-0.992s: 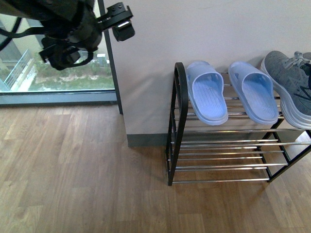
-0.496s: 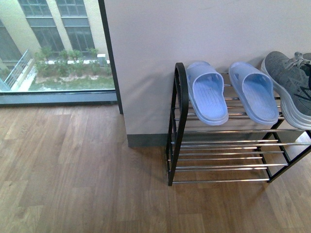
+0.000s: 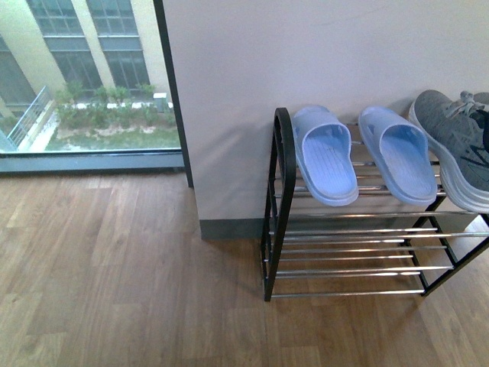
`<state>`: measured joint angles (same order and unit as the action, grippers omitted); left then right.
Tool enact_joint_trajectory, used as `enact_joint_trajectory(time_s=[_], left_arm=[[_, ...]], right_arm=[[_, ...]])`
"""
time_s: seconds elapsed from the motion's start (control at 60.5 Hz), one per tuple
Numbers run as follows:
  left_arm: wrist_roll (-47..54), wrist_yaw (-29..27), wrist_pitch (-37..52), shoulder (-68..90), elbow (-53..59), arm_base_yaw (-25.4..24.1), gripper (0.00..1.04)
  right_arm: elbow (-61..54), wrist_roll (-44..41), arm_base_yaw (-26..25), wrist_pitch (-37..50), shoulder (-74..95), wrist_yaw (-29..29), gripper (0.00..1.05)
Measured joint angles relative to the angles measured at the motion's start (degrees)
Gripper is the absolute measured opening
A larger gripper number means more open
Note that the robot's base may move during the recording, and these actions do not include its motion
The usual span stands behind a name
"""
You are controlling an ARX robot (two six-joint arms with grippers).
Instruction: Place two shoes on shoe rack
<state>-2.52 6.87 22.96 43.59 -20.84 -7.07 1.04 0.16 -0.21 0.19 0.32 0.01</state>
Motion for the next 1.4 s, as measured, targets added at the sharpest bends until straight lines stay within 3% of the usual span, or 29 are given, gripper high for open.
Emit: enact_joint_trajectory(time_s=[0.182,0.264,0.347,1.405], left_arm=[[1.49,-2.01,1.16,-4.55,6.54,1.9,0.15],[1.62,-6.45,1.2,-6.67,8.66,5.22,0.01],[1.92,-6.47,1.2,-8.96,10.64,6.93,0.01],[1.97,-6.88,-11.15,-31.85,20.04,6.97,0.01]], right_arm=[[0.0,0.0,0.0,0.0,0.0,0.0,0.95],[0.0,0.0,0.0,0.0,0.0,0.02,0.95],[0.0,0.0,0.0,0.0,0.0,0.0,0.95],[0.0,0.0,0.0,0.0,0.0,0.0,0.95]])
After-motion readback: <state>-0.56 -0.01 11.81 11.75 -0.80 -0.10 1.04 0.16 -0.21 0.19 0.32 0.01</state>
